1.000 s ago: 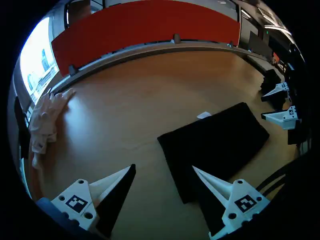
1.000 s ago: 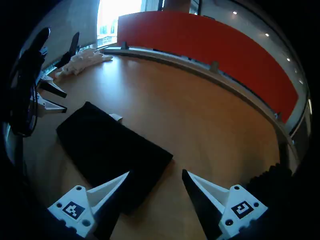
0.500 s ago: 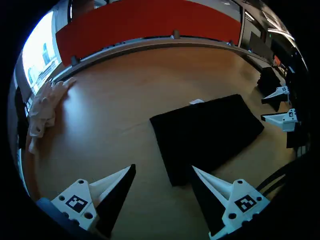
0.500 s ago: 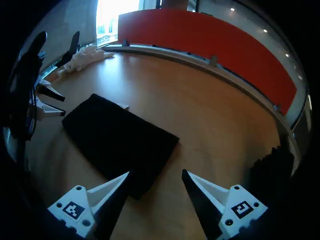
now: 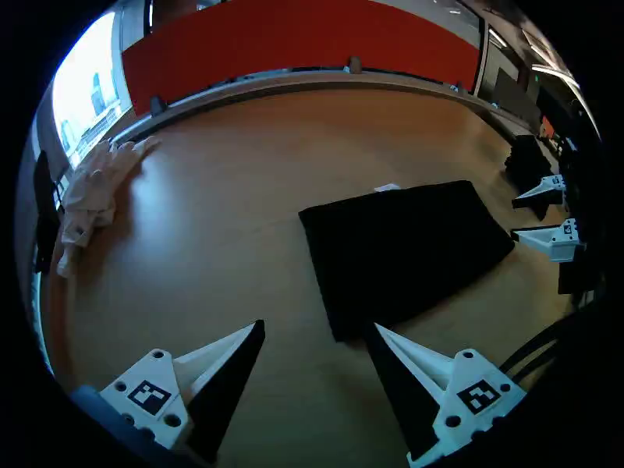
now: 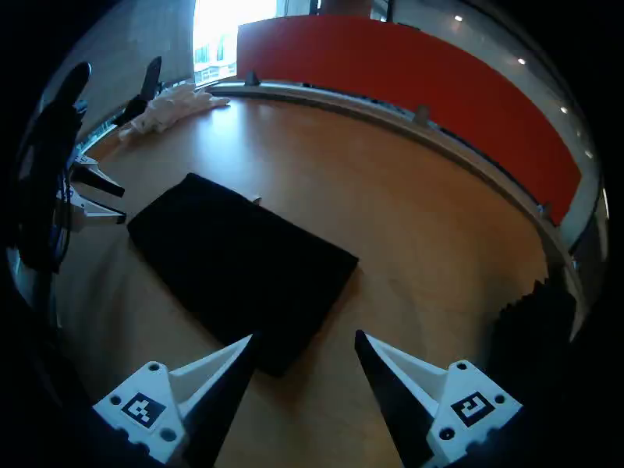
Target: Fold towel
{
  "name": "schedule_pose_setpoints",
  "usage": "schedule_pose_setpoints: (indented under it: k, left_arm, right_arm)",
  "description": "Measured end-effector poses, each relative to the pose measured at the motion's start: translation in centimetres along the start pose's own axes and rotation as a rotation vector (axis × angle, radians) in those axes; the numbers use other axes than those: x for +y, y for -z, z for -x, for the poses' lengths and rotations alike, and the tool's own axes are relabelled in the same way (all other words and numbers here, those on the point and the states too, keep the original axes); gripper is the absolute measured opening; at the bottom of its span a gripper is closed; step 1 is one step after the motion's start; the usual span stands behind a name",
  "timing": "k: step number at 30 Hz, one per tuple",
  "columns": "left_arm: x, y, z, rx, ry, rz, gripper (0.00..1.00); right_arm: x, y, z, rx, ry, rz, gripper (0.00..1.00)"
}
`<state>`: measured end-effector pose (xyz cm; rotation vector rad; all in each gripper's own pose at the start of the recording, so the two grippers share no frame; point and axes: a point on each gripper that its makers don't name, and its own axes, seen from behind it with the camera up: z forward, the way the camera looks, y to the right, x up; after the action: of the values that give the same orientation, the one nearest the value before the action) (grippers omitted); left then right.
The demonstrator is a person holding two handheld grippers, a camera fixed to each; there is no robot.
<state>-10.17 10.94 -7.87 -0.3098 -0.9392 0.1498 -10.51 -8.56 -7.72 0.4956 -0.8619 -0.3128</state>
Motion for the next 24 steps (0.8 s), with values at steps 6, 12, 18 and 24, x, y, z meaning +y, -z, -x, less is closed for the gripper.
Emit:
schedule_pose_setpoints:
  k: [6, 12, 18, 24]
  left_arm:
    - [-0.5, 1.1, 1.1, 0.000, 0.036, -0.020, 0.93]
    - [-1.2, 2.4, 2.3, 0.001, 0.080, -0.047, 0.93]
    - [-2.1, 3.6, 3.5, 0.002, 0.116, -0.074, 0.93]
    - [-3.0, 4.4, 4.2, 0.001, 0.136, -0.097, 0.93]
  right_arm:
    - [-0.7, -0.2, 0.2, -0.004, 0.031, -0.033, 0.92]
    - [-1.1, -0.4, 0.8, -0.018, 0.068, -0.063, 0.92]
    - [-1.2, -0.3, 1.4, -0.035, 0.095, -0.090, 0.86]
    - [-1.4, -0.1, 2.3, -0.073, 0.119, -0.123, 0.65]
